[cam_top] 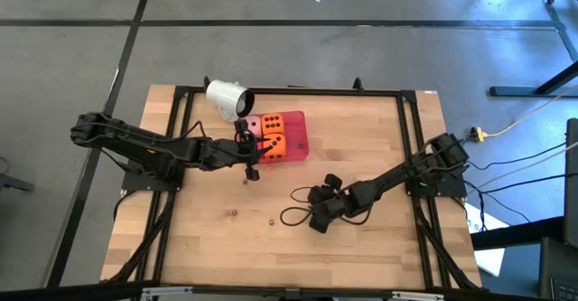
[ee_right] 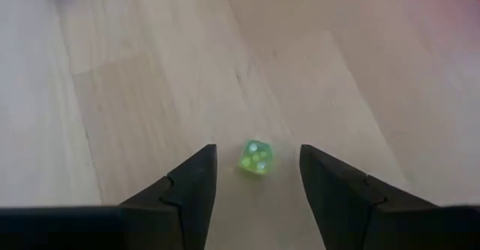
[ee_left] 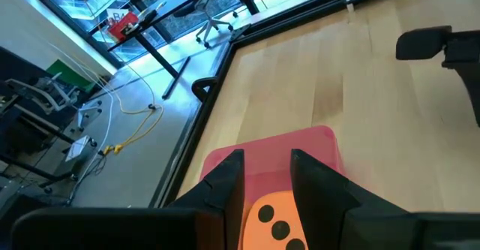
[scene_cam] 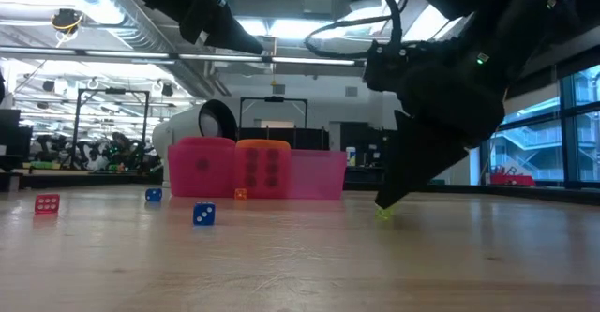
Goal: Pick & Place Dice
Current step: Put the small light green dice into the red bin
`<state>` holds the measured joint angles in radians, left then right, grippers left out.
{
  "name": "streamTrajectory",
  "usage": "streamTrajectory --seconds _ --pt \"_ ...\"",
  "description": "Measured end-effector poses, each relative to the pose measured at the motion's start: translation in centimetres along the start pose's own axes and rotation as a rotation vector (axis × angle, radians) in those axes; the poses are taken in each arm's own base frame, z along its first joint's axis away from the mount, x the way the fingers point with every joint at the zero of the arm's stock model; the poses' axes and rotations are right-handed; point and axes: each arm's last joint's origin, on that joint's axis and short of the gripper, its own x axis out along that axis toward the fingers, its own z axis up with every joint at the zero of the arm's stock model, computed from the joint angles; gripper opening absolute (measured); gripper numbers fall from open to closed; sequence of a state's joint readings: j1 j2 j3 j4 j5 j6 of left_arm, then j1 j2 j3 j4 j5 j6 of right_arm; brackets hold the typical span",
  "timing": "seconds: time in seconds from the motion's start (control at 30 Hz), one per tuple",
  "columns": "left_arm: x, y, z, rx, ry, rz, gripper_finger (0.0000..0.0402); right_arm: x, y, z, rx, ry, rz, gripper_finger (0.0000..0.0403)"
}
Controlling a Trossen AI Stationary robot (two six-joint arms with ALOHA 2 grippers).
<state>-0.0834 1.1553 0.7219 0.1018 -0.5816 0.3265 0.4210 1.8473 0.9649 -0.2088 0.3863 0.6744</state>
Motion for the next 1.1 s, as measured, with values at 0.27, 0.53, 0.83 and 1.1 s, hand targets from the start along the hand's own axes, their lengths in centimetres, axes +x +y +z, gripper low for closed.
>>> streamTrajectory --seconds 0.27,0.53,0.83,1.1 --pt "0.0 0.0 0.0 0.000 0.000 0.000 0.0104 1.0 0.2 -0.4 0.016 0.008 -0.002 0.0168" --pt "0.0 0.0 0.0 0.000 0.000 0.000 0.0104 1.1 0.1 -0.3 -0.001 -0.003 -0.008 0.0155" --pt "0.0 0.0 0.0 0.001 0.000 0.000 0.0104 1.2 0.1 -0.3 -0.002 -0.003 -0.015 0.0154" --pt "0.0 0.0 0.0 0.001 0.000 0.000 0.0103 1.2 0.0 -0.3 0.001 -0.004 -0.018 0.0133"
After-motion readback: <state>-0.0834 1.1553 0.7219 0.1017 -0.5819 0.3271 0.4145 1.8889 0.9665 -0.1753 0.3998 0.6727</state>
